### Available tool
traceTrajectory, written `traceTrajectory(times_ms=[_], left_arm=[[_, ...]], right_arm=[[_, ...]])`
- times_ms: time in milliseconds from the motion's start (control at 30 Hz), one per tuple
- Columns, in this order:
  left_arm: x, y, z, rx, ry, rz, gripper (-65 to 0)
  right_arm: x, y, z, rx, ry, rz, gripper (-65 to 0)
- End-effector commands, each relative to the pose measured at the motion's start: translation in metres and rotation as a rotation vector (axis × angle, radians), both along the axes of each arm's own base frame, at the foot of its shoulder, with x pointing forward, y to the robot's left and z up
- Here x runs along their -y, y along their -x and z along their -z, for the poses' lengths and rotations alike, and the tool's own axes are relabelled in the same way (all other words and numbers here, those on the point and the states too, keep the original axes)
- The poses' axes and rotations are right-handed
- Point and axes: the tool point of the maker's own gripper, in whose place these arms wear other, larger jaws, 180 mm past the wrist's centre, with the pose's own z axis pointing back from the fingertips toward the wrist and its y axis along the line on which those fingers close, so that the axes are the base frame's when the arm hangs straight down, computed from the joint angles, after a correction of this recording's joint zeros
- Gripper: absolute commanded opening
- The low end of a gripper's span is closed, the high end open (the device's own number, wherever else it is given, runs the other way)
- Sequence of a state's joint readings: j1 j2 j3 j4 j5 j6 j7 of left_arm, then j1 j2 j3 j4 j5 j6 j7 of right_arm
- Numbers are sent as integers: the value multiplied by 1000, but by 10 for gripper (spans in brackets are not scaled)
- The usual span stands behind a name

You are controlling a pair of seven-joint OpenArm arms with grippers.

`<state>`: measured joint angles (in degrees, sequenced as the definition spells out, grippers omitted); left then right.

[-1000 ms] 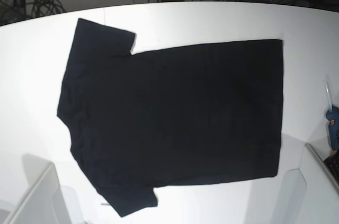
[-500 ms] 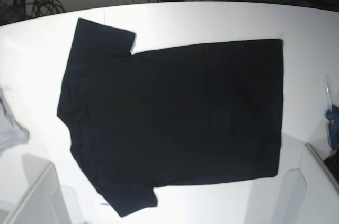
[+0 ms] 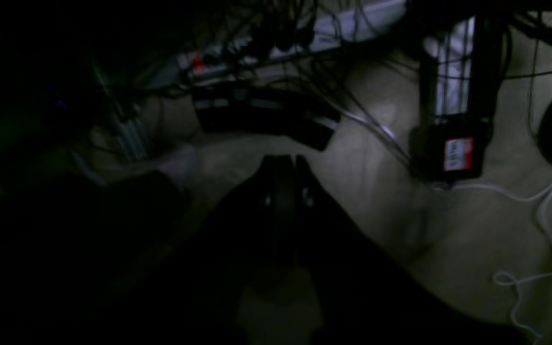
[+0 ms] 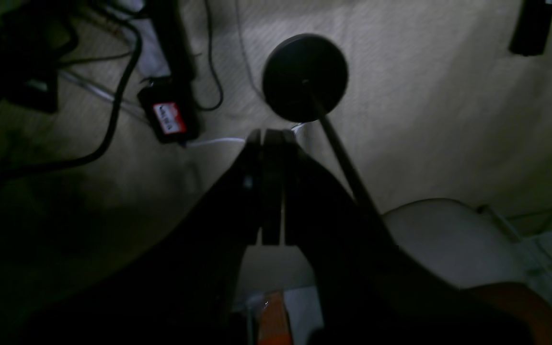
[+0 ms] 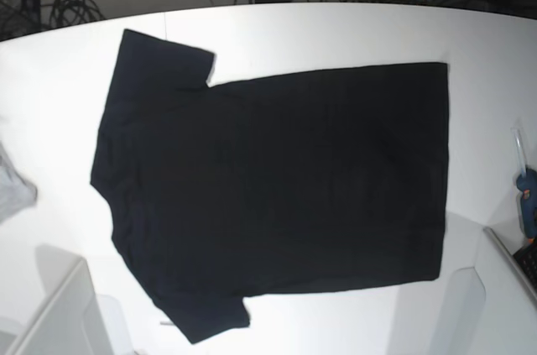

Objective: Fold the T-shirt properly

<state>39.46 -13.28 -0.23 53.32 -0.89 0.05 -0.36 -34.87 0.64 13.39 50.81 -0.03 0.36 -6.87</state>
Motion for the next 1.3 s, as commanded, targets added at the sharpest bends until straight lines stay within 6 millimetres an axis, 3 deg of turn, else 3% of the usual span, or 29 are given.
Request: traceTrajectory(times_ms=[0, 133, 300, 433, 800, 933, 1067, 1200, 1267], left_arm=[[-5, 18, -8, -19, -3, -16, -650], [-32, 16, -38, 56, 4, -175, -650], [-51, -13, -87, 192, 8, -215, -650], [-72, -40, -129, 311, -37, -226, -650], [-98, -106, -233, 603, -149, -211, -650], [-101, -123, -246, 662, -161, -202, -650], [-99, -132, -246, 693, -154, -225, -650], [-98, -142, -249, 735, -119, -267, -650], [-98, -143, -249, 758, -71, -338, -650]], right_arm=[[7, 8, -7, 0, 21, 14, -650], [17, -1, -30, 51, 61, 66, -650], [42, -28, -68, 182, 147, 132, -650], [53, -62, -102, 303, 195, 123, -650], [65, -168, -189, 549, 253, 88, -650], [62, -195, -204, 602, 248, 92, -650], [59, -221, -211, 669, 225, 96, -650], [38, -242, -217, 774, 19, 131, -642], [34, -249, -224, 831, -69, 164, -489]])
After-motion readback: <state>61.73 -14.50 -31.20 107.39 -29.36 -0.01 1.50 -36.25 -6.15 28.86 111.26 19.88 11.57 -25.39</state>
